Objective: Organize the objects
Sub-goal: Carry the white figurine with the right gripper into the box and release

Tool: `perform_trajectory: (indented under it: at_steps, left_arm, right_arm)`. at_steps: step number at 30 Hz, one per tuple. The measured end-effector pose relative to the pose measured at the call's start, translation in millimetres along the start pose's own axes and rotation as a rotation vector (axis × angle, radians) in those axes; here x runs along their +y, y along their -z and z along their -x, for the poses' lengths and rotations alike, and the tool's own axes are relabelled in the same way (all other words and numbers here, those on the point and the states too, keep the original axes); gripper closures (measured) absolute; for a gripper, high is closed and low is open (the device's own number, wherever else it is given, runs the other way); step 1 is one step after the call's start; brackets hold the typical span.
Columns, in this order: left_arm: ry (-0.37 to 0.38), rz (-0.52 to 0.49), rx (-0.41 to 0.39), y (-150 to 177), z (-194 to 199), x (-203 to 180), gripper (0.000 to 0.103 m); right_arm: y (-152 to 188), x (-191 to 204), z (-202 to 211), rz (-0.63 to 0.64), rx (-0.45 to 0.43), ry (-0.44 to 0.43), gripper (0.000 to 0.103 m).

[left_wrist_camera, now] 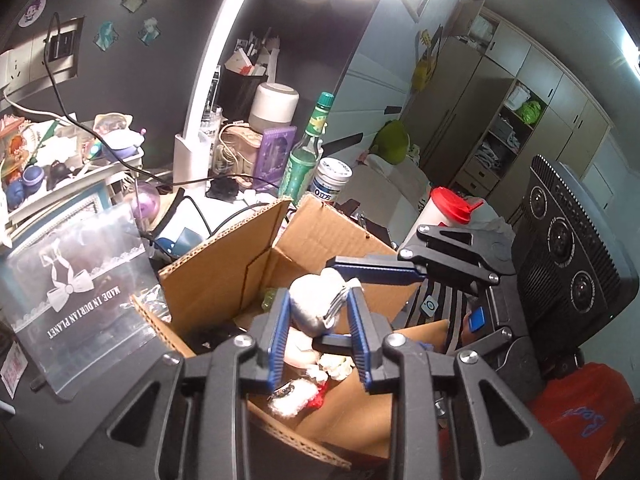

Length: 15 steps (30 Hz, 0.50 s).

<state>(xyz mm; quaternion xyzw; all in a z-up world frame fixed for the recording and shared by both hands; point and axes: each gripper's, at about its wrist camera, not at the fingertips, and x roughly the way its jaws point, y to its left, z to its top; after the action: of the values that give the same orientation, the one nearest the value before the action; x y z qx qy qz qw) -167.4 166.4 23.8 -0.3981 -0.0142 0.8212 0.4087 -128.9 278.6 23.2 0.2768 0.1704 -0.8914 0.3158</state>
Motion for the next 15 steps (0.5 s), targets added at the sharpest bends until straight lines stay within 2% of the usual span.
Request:
perform_trajectory:
  at_steps: [1, 3, 4, 5, 7, 10, 15]
  left_arm:
    - [-0.007, -0.002, 0.001, -1, -1, 0, 0.077]
    - [-0.027, -0.004, 0.000, -1, -2, -1, 0.063]
    - [-0.040, -0.007, -0.005, -1, -1, 0, 0.043]
    - [-0.054, -0.009, -0.012, -1, 0, 0, 0.029]
    - [-0.064, -0.017, -0.017, 0, 3, -1, 0.028]
    - [-0.092, -0.029, -0.028, 2, 8, -1, 0.017]
    - [-0.130, -0.040, -0.044, 6, 16, 1, 0.015]
  right_arm:
    - [1, -2, -1, 0.000, 0.009, 0.000, 0.064]
    - [2, -3, -3, -0.001, 0.019, 0.008, 0.060]
    - [3, -4, -4, -0.004, 0.026, 0.018, 0.049]
    - [4, -5, -4, -0.007, 0.029, 0.030, 0.037]
    - [5, -8, -4, -0.006, 0.032, 0.052, 0.031]
    - [5, -11, -3, -0.009, 0.041, 0.067, 0.031]
    - [6, -11, 0, -0.018, 0.044, 0.086, 0.027]
